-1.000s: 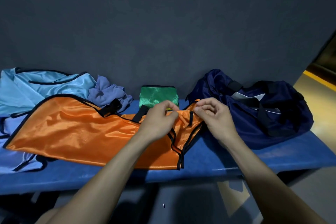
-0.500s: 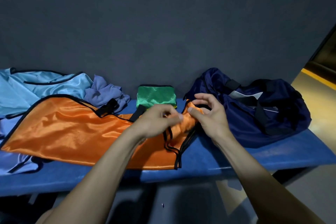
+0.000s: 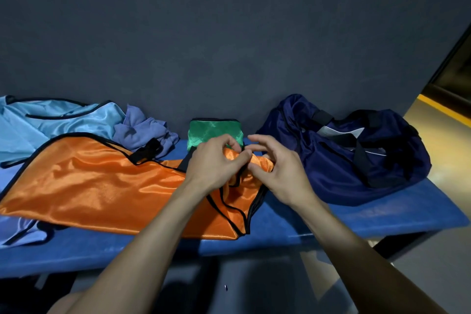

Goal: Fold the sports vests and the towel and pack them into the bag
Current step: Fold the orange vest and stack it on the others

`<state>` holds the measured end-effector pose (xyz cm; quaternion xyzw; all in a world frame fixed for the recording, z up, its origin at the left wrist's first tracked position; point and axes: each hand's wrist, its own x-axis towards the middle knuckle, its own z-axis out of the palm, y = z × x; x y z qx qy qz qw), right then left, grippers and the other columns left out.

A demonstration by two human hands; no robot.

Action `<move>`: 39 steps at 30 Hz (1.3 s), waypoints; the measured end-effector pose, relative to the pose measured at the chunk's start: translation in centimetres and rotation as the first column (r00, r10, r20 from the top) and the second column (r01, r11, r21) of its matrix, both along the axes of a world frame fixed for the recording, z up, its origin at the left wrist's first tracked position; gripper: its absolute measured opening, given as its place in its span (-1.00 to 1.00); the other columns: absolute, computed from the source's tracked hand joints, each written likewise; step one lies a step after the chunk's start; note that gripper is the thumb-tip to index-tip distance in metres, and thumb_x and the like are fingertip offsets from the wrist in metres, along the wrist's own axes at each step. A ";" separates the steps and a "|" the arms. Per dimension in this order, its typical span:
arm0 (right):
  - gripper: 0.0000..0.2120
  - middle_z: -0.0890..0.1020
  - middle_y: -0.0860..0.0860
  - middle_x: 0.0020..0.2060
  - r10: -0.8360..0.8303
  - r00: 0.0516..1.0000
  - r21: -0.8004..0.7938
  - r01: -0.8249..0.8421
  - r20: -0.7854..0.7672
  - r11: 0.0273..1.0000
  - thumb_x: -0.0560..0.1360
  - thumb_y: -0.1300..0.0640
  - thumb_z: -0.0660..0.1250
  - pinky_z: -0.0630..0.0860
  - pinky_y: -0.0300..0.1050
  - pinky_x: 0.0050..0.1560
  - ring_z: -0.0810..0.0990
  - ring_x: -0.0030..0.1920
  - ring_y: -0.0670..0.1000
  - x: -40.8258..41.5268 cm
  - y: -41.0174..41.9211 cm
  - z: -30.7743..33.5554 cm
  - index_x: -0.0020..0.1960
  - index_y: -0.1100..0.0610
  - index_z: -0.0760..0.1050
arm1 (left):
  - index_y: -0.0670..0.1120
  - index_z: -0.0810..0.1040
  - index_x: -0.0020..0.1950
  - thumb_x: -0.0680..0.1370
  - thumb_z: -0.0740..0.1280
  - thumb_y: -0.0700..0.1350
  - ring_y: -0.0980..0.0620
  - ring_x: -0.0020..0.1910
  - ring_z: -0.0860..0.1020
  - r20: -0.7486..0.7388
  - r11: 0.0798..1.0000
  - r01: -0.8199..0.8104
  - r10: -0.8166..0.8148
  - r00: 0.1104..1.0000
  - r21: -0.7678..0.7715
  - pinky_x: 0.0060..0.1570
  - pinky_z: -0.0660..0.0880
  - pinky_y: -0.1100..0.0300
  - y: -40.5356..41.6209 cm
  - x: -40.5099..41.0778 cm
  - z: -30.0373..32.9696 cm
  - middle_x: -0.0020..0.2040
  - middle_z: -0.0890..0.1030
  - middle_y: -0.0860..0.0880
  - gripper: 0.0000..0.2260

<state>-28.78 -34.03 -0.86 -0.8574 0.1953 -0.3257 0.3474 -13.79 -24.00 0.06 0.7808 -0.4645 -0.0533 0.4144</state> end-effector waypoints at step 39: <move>-0.79 0.70 0.07 0.00 0.303 0.952 0.327 -0.271 -0.052 0.905 0.58 0.26 0.41 0.57 -0.09 0.13 0.68 0.03 0.08 -3.0 -2.3 1.4 0.20 0.11 0.65 | 0.06 0.69 -0.01 0.56 0.42 0.15 0.29 0.02 0.57 -0.398 0.970 0.241 -0.231 0.888 -0.026 0.03 0.40 0.27 -0.6 1.5 0.5 -0.01 0.67 0.18 -0.81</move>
